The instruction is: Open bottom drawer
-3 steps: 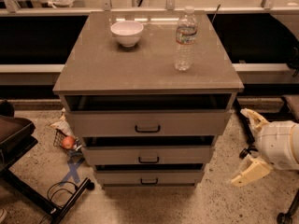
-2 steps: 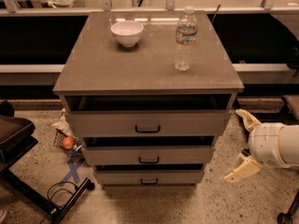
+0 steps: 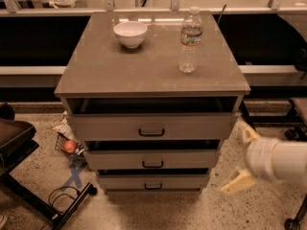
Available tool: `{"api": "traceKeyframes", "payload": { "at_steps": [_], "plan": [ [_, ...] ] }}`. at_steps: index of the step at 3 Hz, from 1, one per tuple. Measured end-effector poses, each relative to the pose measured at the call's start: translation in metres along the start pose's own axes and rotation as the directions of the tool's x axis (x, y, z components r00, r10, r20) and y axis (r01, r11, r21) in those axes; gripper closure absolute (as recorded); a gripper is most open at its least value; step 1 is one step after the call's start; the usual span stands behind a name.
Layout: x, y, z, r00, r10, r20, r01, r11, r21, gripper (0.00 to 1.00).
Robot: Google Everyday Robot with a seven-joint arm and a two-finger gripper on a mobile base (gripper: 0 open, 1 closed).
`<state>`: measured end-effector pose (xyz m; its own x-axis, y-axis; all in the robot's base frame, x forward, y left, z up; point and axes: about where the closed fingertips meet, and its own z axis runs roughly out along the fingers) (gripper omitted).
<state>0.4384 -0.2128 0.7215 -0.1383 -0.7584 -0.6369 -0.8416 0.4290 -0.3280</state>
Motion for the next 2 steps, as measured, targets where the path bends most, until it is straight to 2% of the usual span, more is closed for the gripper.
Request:
{"api": "traceKeyframes", "payload": {
  "at_steps": [1, 2],
  "plan": [
    [0.044, 0.027, 0.052, 0.998, 0.057, 0.01, -0.057, 0.9982, 0.019, 0.0],
    [0.086, 0.045, 0.106, 0.997, 0.074, 0.009, -0.075, 0.996, 0.048, 0.0]
  ]
}}
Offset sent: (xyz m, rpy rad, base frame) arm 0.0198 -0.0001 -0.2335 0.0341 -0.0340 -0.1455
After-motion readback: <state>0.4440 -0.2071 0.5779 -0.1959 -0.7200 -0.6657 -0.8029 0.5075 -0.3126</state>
